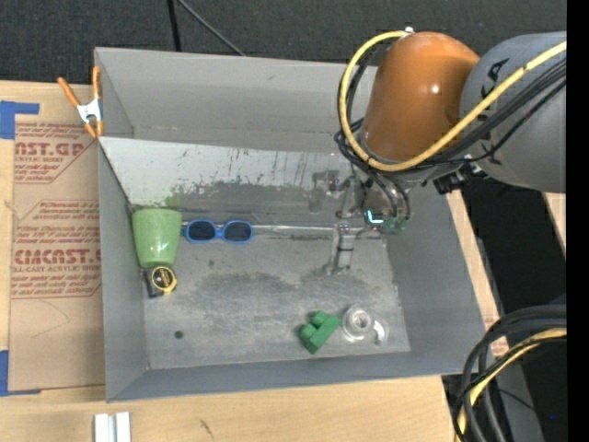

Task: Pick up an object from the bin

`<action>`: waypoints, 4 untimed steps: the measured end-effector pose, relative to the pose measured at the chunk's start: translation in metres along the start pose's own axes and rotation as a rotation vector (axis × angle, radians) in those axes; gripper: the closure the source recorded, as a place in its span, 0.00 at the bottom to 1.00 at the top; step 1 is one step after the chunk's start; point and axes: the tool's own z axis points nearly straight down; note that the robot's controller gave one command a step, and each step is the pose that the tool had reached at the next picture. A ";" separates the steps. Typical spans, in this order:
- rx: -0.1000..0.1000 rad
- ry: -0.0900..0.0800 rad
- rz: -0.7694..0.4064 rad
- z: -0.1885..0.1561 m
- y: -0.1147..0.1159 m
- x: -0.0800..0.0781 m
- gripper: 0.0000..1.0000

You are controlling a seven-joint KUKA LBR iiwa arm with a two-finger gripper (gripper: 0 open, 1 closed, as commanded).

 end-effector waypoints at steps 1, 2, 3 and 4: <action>0.000 0.004 0.017 0.115 -0.027 0.047 0.00; 0.001 -0.004 -0.062 0.158 -0.028 0.083 0.00; -0.001 0.004 -0.063 0.155 -0.028 0.084 1.00; 0.002 -0.014 -0.062 0.034 -0.052 0.076 1.00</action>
Offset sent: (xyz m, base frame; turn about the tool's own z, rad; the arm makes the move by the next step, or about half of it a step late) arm -0.0447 -0.0270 -0.1094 0.0153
